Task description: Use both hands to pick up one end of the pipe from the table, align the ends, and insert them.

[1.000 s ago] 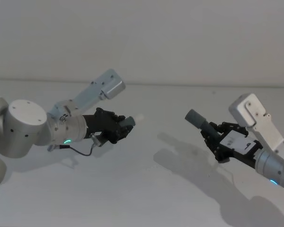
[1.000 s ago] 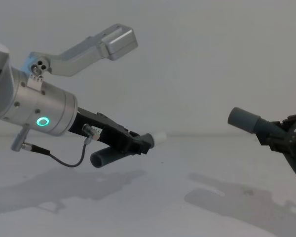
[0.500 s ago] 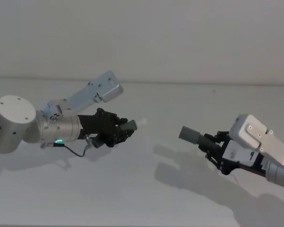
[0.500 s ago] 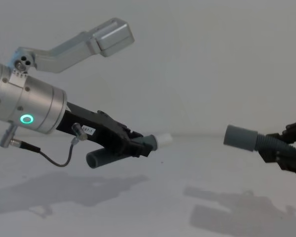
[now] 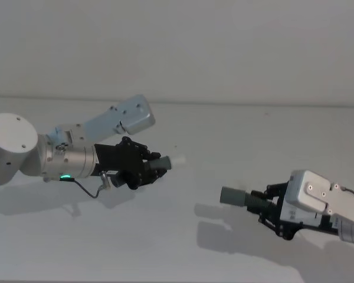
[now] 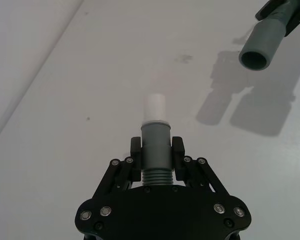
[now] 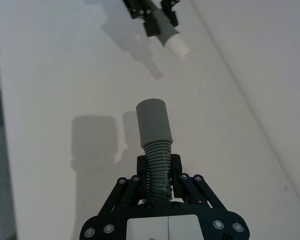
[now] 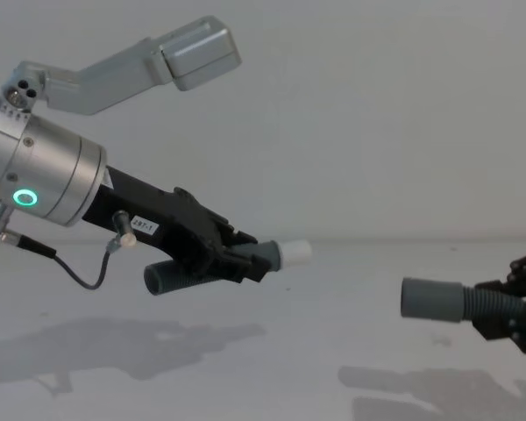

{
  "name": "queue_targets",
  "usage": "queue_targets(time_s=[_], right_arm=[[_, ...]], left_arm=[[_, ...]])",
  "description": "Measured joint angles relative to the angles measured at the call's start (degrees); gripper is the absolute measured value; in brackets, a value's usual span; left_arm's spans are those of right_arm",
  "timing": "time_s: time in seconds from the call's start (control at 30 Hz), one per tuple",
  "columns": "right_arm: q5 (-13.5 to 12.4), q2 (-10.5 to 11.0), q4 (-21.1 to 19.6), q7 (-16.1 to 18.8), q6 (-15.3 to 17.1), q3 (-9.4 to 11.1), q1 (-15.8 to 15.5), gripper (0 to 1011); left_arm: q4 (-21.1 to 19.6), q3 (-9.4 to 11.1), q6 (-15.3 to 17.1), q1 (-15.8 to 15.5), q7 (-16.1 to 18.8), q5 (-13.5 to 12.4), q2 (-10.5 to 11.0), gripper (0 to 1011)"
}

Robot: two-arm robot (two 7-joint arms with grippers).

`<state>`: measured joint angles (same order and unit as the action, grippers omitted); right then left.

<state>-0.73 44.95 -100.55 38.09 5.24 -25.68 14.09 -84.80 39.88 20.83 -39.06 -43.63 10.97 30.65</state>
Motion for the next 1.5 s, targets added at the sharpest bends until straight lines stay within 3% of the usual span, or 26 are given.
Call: queue_targets(time_s=[0.73, 1.5], right_arm=[[-1.60, 2.14, -1.32, 3.25, 1.08, -1.54, 1.04, 266], [-1.85, 1.40, -0.17, 3.94, 2.57, -3.78, 3.34, 265]], left_arm=[[-2.28, 4.48, -3.45, -2.23, -3.99, -1.85, 1.58, 341], [-1.27, 7.03, -5.14, -3.88, -5.83, -1.55, 1.27, 341]])
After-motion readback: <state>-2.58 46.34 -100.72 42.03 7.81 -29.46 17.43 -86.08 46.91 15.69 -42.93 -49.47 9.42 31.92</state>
